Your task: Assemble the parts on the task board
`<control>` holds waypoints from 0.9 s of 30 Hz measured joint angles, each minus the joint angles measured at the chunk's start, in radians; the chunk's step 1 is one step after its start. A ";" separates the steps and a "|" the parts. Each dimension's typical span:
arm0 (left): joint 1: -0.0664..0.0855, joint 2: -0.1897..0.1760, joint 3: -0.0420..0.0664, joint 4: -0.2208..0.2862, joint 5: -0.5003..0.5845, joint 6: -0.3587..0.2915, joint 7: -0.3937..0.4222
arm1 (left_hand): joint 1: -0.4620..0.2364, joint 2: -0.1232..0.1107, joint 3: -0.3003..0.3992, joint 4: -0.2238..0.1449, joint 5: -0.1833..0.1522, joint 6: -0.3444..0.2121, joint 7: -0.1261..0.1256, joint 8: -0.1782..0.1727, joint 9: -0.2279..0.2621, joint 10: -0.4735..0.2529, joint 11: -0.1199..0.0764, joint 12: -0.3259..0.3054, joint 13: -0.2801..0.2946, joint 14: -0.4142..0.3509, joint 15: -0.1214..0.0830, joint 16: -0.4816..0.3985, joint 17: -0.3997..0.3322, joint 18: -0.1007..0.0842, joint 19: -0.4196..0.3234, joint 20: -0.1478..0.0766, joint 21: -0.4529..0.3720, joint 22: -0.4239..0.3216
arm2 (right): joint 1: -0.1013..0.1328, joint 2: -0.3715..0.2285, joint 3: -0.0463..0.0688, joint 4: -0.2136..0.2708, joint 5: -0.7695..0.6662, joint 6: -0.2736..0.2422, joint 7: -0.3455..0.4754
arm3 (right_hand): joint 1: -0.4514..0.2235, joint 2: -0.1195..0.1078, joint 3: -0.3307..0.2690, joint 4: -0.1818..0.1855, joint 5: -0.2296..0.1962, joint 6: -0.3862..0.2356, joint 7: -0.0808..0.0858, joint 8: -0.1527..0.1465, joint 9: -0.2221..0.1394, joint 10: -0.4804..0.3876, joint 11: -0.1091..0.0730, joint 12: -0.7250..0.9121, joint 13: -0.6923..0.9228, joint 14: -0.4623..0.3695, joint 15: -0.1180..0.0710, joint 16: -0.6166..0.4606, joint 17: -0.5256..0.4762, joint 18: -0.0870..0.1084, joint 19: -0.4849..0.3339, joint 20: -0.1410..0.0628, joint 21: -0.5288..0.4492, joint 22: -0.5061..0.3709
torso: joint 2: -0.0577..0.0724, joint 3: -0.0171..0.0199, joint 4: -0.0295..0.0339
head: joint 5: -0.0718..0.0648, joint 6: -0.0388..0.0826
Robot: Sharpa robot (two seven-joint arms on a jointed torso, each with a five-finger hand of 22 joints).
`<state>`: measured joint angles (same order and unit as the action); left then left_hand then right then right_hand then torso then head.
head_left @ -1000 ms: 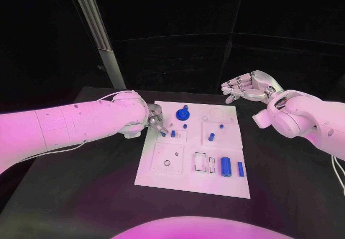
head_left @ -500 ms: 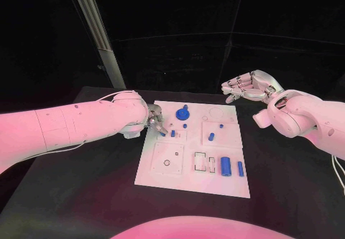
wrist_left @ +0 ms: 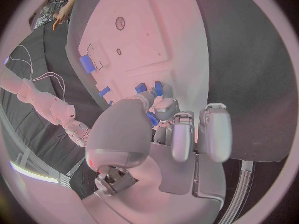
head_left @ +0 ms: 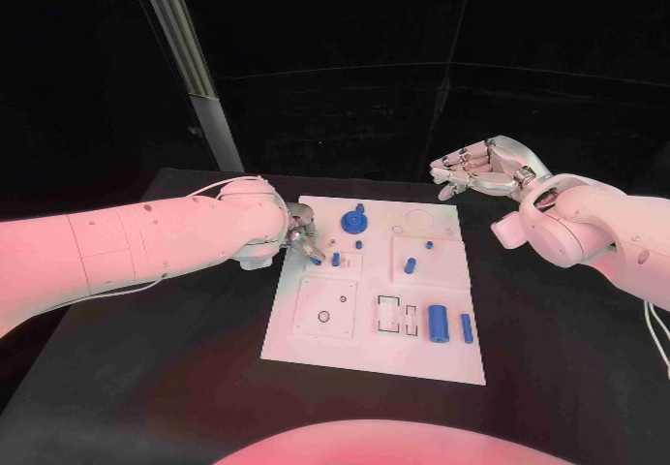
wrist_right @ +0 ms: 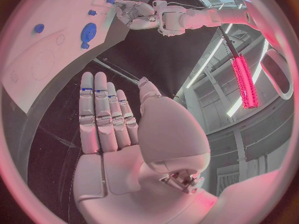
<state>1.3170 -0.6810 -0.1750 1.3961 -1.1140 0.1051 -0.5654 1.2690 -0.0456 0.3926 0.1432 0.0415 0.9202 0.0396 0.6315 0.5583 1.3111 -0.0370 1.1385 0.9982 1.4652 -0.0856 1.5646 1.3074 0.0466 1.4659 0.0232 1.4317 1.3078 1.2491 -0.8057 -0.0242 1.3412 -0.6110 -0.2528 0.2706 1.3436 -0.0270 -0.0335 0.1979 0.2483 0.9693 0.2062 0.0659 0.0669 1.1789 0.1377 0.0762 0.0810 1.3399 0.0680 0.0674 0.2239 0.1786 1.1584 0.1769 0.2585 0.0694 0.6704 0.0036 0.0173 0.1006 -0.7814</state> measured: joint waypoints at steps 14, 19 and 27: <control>-0.004 0.019 -0.012 -0.019 -0.002 0.013 0.001 | -0.152 -0.060 -0.058 0.016 0.001 0.032 -0.015 0.024 0.006 0.009 -0.002 0.000 -0.014 0.000 0.000 0.000 0.000 0.000 0.000 0.000 0.000 0.000 | 0.000 0.000 0.000 0.000 0.000 0.000 0.000 | -0.004 0.004 -0.007 -0.002 -0.001 -0.004 0.004 0.000 0.000 -0.004 0.004 0.000 0.000 -0.004 0.004 0.000 -0.001 0.000 0.000 0.000 -0.006 -0.001 | 0.000 0.0006 -0.0009 | -0.004 0.003; -0.002 0.027 -0.013 -0.032 -0.002 0.022 0.001 | -0.164 -0.054 -0.100 0.037 0.001 0.036 -0.011 0.028 0.009 0.009 -0.002 0.000 -0.014 0.000 0.000 0.000 0.000 0.000 0.000 0.000 0.000 0.000 | 0.000 -0.001 0.000 -0.001 0.000 0.000 -0.001 | -0.004 0.004 -0.009 0.001 -0.001 -0.006 0.006 0.000 0.000 -0.011 0.004 0.000 0.000 -0.005 0.005 0.000 -0.002 0.000 0.000 0.000 -0.008 -0.001 | 0.000 0.0009 -0.0011 | -0.004 0.003; 0.000 0.035 -0.014 -0.048 -0.002 0.030 0.001 | -0.164 -0.054 -0.123 0.047 0.001 0.036 -0.011 0.032 0.010 0.009 -0.002 0.000 -0.014 0.004 -0.004 0.000 0.000 0.000 0.002 -0.002 0.000 0.000 | 0.000 -0.001 0.000 0.000 0.000 0.000 -0.002 | -0.004 0.004 -0.012 -0.002 -0.001 -0.007 0.007 0.000 0.000 -0.011 0.004 0.000 0.000 -0.008 0.007 0.000 -0.004 0.000 0.000 0.000 -0.012 -0.002 | 0.000 0.0008 -0.0010 | -0.005 0.001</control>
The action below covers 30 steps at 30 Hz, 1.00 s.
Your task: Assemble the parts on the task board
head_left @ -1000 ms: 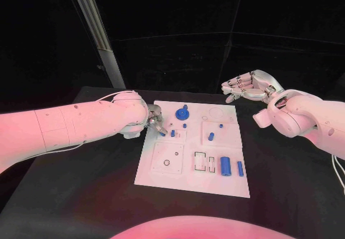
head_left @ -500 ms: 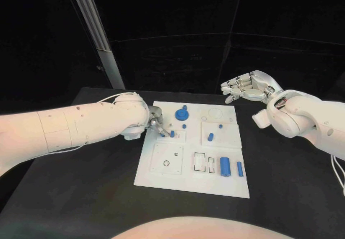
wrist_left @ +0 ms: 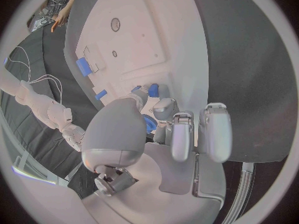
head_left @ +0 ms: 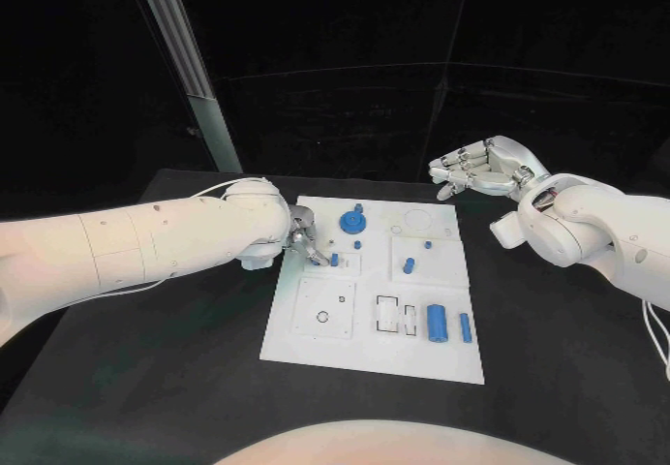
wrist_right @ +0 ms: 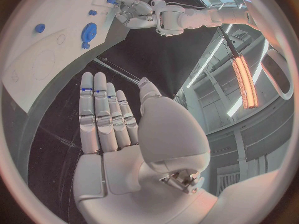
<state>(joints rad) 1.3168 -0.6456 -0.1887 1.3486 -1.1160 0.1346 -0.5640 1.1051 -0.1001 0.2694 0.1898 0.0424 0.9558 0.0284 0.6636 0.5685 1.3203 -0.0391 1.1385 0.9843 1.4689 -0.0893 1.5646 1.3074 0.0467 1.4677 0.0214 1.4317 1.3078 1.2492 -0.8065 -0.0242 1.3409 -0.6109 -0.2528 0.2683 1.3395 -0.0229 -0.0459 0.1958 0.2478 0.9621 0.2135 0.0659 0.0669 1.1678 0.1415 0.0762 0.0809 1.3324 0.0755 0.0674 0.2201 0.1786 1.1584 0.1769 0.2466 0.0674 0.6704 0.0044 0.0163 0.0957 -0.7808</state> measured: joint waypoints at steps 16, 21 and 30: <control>-0.002 -0.015 -0.002 0.002 0.019 -0.027 0.014 | -0.048 -0.029 -0.135 0.070 0.000 -0.044 0.011 -0.013 -0.003 -0.043 0.010 -0.049 -0.065 -0.004 -0.004 0.000 0.000 0.000 -0.002 -0.005 -0.006 0.000 | 0.000 0.000 0.000 0.001 0.000 0.000 -0.002 | 0.000 0.008 -0.005 0.000 0.000 -0.007 0.000 0.000 0.000 -0.003 0.003 0.000 0.000 -0.003 0.003 0.000 -0.001 0.000 0.000 0.000 -0.004 0.000 | 0.000 -0.0012 0.0010 | -0.002 0.004; -0.001 -0.034 -0.002 0.014 0.052 -0.058 0.033 | -0.040 -0.021 -0.172 0.090 0.004 -0.064 0.024 -0.038 -0.031 -0.061 0.018 -0.072 -0.097 -0.004 -0.003 0.000 0.000 0.000 -0.002 -0.005 -0.006 0.000 | 0.000 0.001 0.000 0.000 0.000 0.000 -0.003 | 0.000 0.008 -0.005 0.000 0.000 -0.007 0.000 0.000 0.000 -0.003 0.003 0.000 0.000 -0.003 0.003 0.000 -0.001 0.000 0.000 0.000 -0.004 0.000 | 0.000 -0.0012 0.0014 | -0.003 0.004; 0.002 -0.060 -0.003 0.033 0.116 -0.113 0.088 | 0.003 -0.008 -0.219 0.094 0.004 -0.086 0.039 -0.066 -0.057 -0.097 0.032 -0.116 -0.156 -0.004 0.011 0.000 0.000 0.000 0.000 0.004 -0.017 0.000 | 0.000 0.002 0.000 -0.002 0.000 0.001 -0.003 | 0.000 0.008 -0.005 0.000 0.000 -0.007 0.000 0.000 0.000 -0.003 0.003 0.000 0.000 -0.003 0.003 0.000 -0.001 0.000 0.000 0.000 -0.004 0.000 | -0.001 -0.0009 0.0022 | -0.005 0.007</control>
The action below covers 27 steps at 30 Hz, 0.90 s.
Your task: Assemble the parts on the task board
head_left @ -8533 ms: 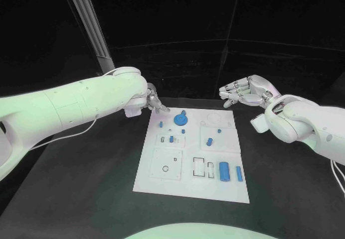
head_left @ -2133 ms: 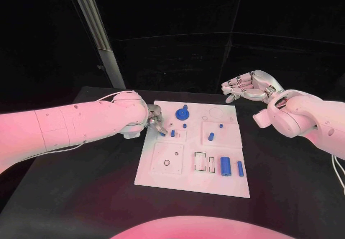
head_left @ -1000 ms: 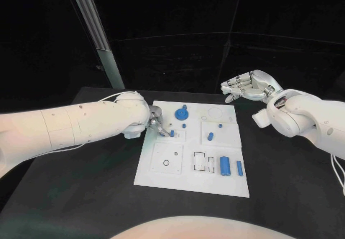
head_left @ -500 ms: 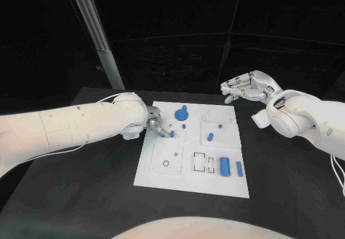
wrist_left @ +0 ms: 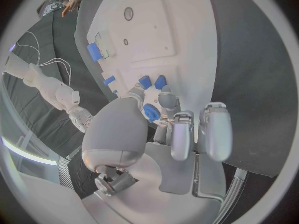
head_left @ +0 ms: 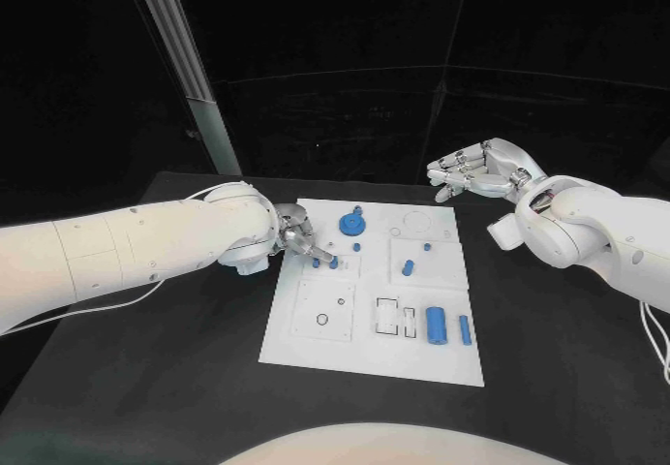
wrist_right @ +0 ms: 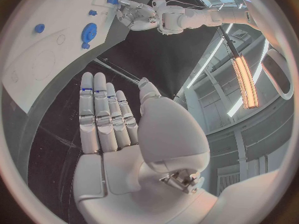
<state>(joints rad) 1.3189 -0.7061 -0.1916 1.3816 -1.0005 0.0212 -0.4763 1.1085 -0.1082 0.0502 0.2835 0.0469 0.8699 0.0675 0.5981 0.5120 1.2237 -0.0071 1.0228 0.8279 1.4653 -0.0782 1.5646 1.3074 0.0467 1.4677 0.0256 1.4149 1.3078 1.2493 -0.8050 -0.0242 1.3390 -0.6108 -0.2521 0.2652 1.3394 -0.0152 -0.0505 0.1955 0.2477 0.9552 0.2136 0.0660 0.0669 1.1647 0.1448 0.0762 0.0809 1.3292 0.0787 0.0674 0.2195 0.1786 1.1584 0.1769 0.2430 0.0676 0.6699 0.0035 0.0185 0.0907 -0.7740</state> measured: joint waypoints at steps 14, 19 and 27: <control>0.009 -0.024 0.001 -0.003 0.075 -0.105 0.203 | 0.162 0.059 0.034 -0.040 0.007 -0.073 0.054 -0.051 -0.063 -0.234 0.053 -0.189 -0.192 -0.111 0.053 -0.380 -0.184 0.124 -0.294 0.048 -0.597 -0.565 | 0.000 0.002 0.000 -0.004 0.000 0.002 -0.001 | 0.000 0.000 -0.003 -0.003 0.000 0.000 0.000 0.000 0.000 -0.004 -0.004 0.000 0.000 0.000 0.000 0.000 -0.001 0.000 0.000 0.000 -0.004 -0.001 | 0.000 0.0001 -0.0001 | -0.005 0.006; 0.011 0.015 0.000 -0.041 0.077 -0.160 0.356 | 0.297 0.057 0.098 -0.103 0.007 -0.115 0.086 -0.098 -0.119 -0.347 0.090 -0.297 -0.284 -0.308 0.089 -0.734 -0.503 0.124 -0.367 0.083 -0.788 -0.711 | 0.000 0.005 0.000 -0.006 0.000 0.002 -0.001 | 0.000 0.000 -0.003 -0.003 0.000 0.000 0.000 0.000 0.000 -0.004 -0.003 0.000 0.000 0.000 0.000 0.000 -0.001 0.000 0.000 0.000 -0.004 -0.001 | 0.000 0.0002 -0.0019 | -0.006 0.009; 0.003 0.094 -0.002 -0.107 -0.039 -0.183 0.490 | 0.345 -0.013 0.156 -0.145 0.007 -0.083 0.096 -0.218 -0.241 -0.368 0.104 -0.473 -0.471 -0.300 0.104 -0.764 -0.561 0.124 -0.317 0.097 -0.857 -0.772 | 0.000 0.008 0.000 -0.007 0.000 0.002 -0.001 | 0.000 0.000 -0.003 -0.003 0.000 0.000 0.000 0.000 0.000 -0.007 0.000 0.000 0.000 -0.004 0.004 0.000 -0.001 0.000 0.000 0.000 -0.004 -0.001 | 0.002 0.0001 -0.0043 | -0.015 0.013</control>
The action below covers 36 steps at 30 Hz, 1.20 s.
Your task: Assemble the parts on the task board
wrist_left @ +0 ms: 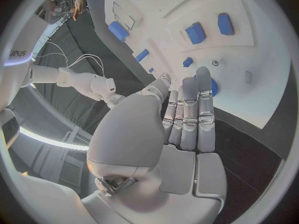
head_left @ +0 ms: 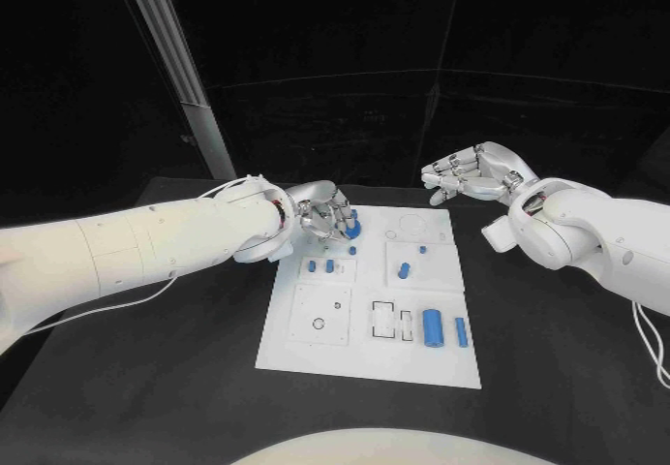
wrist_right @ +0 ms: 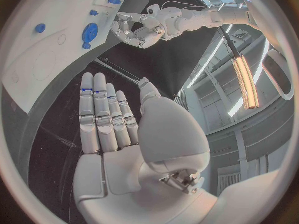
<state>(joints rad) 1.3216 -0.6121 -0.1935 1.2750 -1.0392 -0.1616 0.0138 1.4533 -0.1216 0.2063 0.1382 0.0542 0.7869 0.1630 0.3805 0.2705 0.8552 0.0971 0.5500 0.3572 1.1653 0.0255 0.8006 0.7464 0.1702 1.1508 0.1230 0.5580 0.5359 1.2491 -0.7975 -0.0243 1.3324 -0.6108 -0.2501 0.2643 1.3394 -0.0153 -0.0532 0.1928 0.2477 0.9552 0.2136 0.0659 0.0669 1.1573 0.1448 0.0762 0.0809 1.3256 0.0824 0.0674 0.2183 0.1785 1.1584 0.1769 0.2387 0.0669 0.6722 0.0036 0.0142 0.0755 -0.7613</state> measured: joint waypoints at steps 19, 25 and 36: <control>-0.016 0.132 -0.002 -0.155 -0.237 0.061 0.057 | -0.001 -0.011 -0.011 -0.055 0.000 0.099 -0.009 -0.098 -0.103 0.021 -0.003 -0.091 -0.154 0.222 -0.015 0.399 0.293 0.000 0.172 -0.016 0.150 0.120 | 0.000 0.004 0.000 0.001 0.000 0.001 0.000 | 0.000 0.000 0.000 0.000 0.000 0.000 0.000 0.000 0.000 0.000 0.000 0.000 0.000 0.000 0.000 0.000 0.000 0.000 0.000 0.000 0.000 0.000 | 0.000 0.0011 -0.0013 | -0.003 0.004; -0.019 0.146 -0.002 -0.177 -0.283 0.078 0.050 | 0.002 -0.007 0.013 -0.069 0.000 0.143 -0.023 -0.113 -0.122 0.060 -0.010 -0.114 -0.194 0.277 -0.024 0.496 0.382 -0.023 0.238 -0.024 0.336 0.306 | 0.000 0.004 0.000 0.002 0.000 0.001 0.000 | 0.000 0.000 0.000 0.000 0.000 0.000 0.000 0.000 0.000 0.000 0.000 0.000 0.000 0.000 0.000 0.000 0.000 0.000 0.000 0.000 0.000 0.000 | 0.000 0.0009 -0.0006 | -0.008 -0.001; -0.031 0.160 -0.002 -0.189 -0.330 0.111 0.035 | -0.010 -0.009 0.028 -0.077 0.000 0.168 -0.022 -0.131 -0.141 0.101 -0.012 -0.137 -0.228 0.297 -0.025 0.539 0.421 -0.054 0.287 -0.029 0.520 0.498 | 0.000 0.005 0.000 0.002 0.000 0.002 0.000 | 0.000 0.000 0.000 0.000 0.000 0.000 0.000 0.000 0.000 0.000 0.000 0.000 0.000 0.000 0.000 0.000 -0.001 0.000 0.000 0.000 0.000 0.000 | 0.000 0.0003 0.0016 | -0.005 0.000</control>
<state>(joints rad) 1.2907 -0.4519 -0.1952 1.0864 -1.3691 -0.0501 0.0486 1.4437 -0.1309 0.2344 0.0614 0.0541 0.9550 0.1406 0.2494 0.1294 0.9567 0.0854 0.4130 0.1294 1.4618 0.0001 1.3401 1.1670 0.1161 1.4380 0.0941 1.0777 1.0335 1.2491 -0.7928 -0.0242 1.3345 -0.6110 -0.2484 0.2648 1.3395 -0.0154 -0.0531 0.1928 0.2477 0.9552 0.2136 0.0660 0.0669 1.1575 0.1448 0.0762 0.0808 1.3256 0.0824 0.0674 0.2176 0.1786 1.1584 0.1769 0.2389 0.0671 0.6718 0.0039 0.0158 0.0708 -0.7610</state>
